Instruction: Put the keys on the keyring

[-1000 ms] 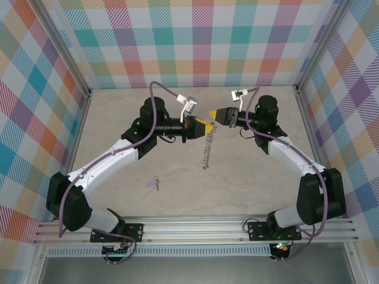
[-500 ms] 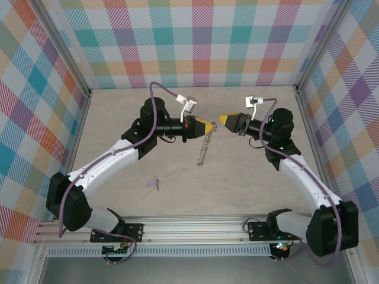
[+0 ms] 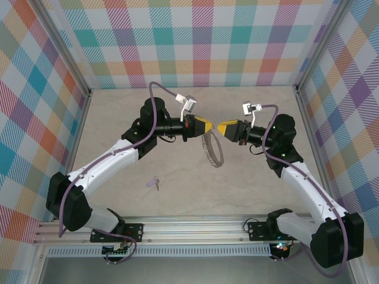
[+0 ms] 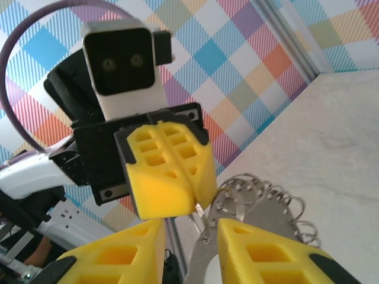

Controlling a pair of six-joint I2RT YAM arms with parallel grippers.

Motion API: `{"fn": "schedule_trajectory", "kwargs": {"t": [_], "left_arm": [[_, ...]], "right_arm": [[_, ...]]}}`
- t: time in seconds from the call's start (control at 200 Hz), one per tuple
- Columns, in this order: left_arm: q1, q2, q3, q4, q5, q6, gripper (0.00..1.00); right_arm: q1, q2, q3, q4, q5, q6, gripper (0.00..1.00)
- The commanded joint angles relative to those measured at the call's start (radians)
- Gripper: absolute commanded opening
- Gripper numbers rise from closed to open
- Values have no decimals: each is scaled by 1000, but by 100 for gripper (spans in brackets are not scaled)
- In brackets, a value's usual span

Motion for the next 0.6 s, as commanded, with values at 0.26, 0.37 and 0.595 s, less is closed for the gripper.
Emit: {"fn": "schedule_trajectory", "kwargs": {"t": [0.26, 0.37, 0.595], "left_arm": [[-10, 1, 41, 9, 4, -6, 0], [-10, 3, 41, 8, 7, -7, 0], [-10, 4, 42, 13, 16, -12, 0]], "right_arm": [[33, 33, 9, 26, -26, -24, 30], [40, 41, 18, 28, -27, -26, 29], [47, 52, 36, 32, -25, -27, 26]]}}
